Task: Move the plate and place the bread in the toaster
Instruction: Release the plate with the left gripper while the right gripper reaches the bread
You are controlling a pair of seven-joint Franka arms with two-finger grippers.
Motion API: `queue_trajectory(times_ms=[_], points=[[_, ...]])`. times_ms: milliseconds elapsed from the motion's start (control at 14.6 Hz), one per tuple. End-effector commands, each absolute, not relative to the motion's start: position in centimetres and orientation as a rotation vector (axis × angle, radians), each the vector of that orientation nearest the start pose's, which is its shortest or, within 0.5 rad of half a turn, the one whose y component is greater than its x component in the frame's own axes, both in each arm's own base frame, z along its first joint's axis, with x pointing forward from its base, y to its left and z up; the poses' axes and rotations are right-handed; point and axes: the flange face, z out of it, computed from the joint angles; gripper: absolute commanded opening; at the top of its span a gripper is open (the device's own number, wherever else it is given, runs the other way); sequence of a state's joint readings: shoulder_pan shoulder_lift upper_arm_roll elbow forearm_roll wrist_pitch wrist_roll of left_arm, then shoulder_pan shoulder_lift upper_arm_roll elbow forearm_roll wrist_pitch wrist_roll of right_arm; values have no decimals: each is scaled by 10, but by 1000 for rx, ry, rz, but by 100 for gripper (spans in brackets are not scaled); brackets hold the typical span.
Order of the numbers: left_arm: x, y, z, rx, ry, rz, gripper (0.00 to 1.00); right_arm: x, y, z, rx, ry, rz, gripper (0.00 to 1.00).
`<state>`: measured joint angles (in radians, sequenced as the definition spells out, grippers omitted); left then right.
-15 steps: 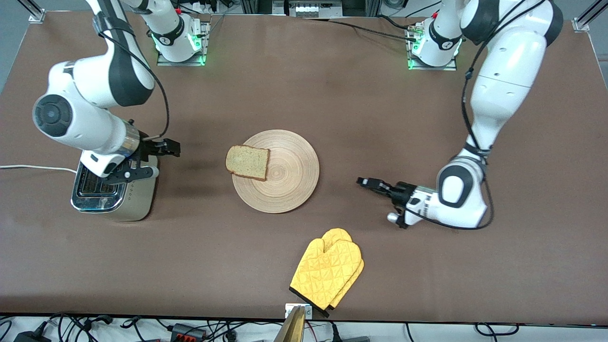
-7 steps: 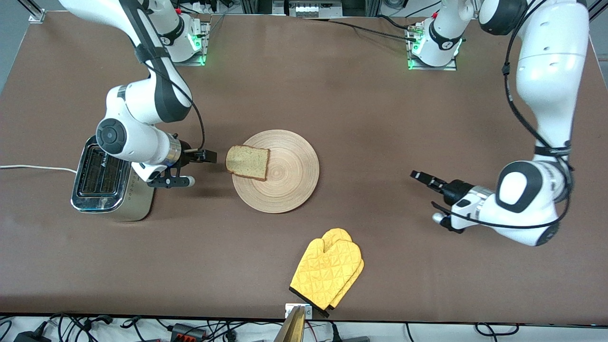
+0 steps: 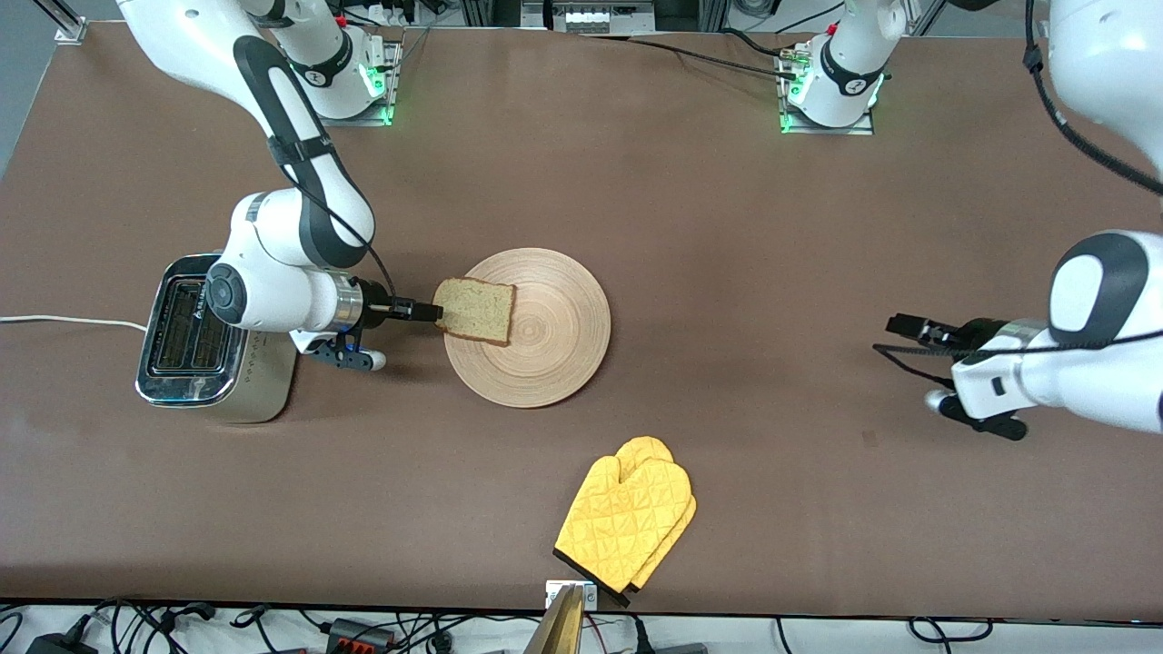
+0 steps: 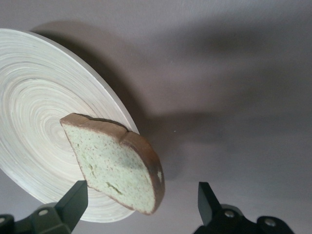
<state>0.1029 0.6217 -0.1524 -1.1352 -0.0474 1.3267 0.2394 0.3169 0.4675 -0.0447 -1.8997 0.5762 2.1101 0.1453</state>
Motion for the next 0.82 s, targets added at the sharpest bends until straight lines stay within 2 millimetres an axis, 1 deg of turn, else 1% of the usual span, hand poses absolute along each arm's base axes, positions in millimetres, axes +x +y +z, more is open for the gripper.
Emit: queue_trajectory(times_ms=[0, 137, 205, 342, 478, 546, 615, 683, 751], points=[[659, -6, 479, -3130, 419, 599, 100, 573, 191, 226, -2655, 386, 484, 100], [648, 2, 514, -3066, 399, 536, 100, 572, 191, 217, -2597, 437, 505, 100], [645, 6, 526, -3066, 402, 506, 100, 571, 192, 212, -2581, 439, 513, 100], [645, 15, 529, -3072, 363, 499, 100, 568, 192, 201, -2573, 451, 541, 100], [645, 24, 531, -3073, 344, 492, 100, 567, 193, 195, -2564, 463, 559, 100], [646, 25, 537, -3076, 338, 464, 100, 566, 194, 193, -2543, 481, 566, 100], [647, 28, 547, -3078, 323, 427, 100, 565, 196, 192, -2530, 490, 571, 100], [645, 28, 553, -3079, 308, 410, 100, 564, 199, 189, -2530, 489, 578, 100], [641, 26, 562, -3082, 256, 385, 100, 563, 199, 187, -2529, 492, 581, 100]])
